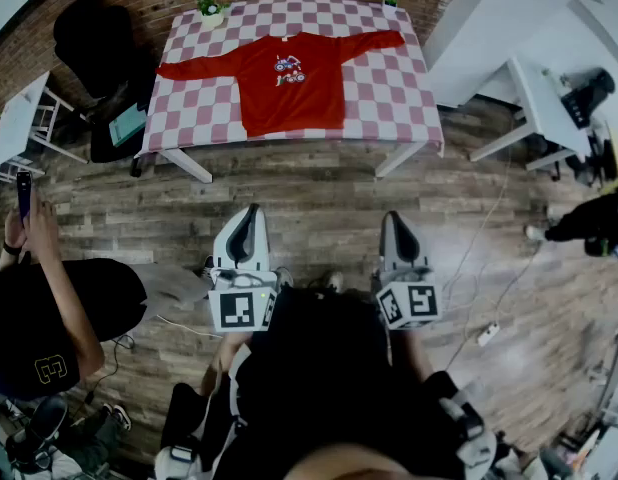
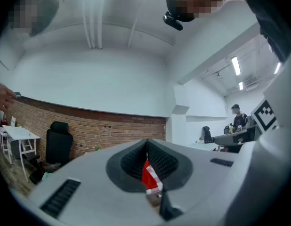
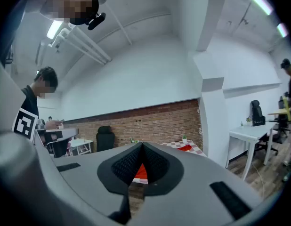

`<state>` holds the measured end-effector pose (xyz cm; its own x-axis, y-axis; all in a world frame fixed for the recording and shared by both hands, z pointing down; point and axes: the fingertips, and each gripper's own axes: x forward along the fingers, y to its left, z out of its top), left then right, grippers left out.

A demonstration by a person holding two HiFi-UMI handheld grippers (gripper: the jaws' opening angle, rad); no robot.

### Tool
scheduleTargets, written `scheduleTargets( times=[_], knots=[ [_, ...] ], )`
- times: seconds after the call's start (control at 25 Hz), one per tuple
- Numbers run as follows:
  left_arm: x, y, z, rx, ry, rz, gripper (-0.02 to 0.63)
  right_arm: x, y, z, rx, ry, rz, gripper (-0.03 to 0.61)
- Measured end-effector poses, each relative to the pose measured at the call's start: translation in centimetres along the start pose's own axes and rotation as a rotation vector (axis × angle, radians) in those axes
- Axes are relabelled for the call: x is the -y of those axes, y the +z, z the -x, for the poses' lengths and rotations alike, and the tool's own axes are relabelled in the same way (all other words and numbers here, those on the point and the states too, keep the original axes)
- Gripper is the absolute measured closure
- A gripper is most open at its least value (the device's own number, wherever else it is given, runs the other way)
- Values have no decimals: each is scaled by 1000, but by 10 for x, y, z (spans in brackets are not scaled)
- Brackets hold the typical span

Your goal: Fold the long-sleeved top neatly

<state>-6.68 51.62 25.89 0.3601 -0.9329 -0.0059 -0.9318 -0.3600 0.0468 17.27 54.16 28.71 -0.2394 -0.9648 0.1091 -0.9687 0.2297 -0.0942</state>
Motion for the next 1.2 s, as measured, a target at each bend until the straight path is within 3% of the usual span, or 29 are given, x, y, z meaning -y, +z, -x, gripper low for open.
scheduleTargets(
  times=[0.44,0.64,0.8,1.2],
  knots=[
    [1,-1,-3,-6,-6,0,606,-3,1,-3,0,11,-6,571],
    [-1,-2,-1,-4,-15,-15,606,-8,7,-3,55,17,-34,566],
    [-5,-6,-1,-12,-20,-8,606,-13,-2,-10,25,28,-31,443],
    [-35,-15,3,-32,-60,11,606,-46,-12,-25,-4,-3,-19,442]
  ],
)
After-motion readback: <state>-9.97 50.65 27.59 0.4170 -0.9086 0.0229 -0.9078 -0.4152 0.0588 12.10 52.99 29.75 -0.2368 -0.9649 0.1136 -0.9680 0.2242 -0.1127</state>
